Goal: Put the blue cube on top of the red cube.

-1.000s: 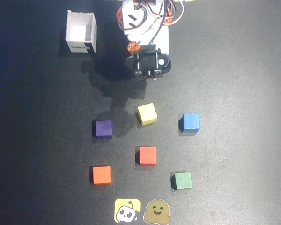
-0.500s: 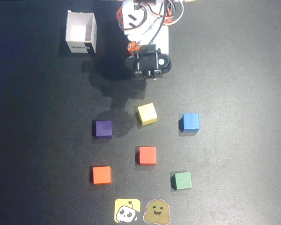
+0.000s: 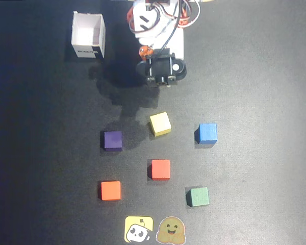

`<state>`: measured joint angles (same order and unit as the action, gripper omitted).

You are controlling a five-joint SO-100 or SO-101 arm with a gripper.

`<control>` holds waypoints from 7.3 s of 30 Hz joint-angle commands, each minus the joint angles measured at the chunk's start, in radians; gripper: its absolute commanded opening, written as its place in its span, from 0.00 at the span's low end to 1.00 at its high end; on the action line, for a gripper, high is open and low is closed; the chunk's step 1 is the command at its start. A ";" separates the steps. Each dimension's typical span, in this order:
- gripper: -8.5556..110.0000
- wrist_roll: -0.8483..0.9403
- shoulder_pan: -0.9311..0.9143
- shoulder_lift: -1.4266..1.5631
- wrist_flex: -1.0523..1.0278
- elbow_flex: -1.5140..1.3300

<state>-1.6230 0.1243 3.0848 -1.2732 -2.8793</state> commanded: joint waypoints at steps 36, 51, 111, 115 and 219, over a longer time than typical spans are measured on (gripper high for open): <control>0.08 -0.006 -0.003 0.008 -0.002 0.006; 0.14 0.009 0.084 0.003 0.081 0.028; 0.22 -0.195 0.416 -1.299 0.598 0.600; 0.22 -0.198 0.416 -1.307 0.630 0.592; 0.18 -0.126 -0.020 -1.594 0.403 1.112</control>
<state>-1.7579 0.1135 1.4849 -0.8928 -1.8055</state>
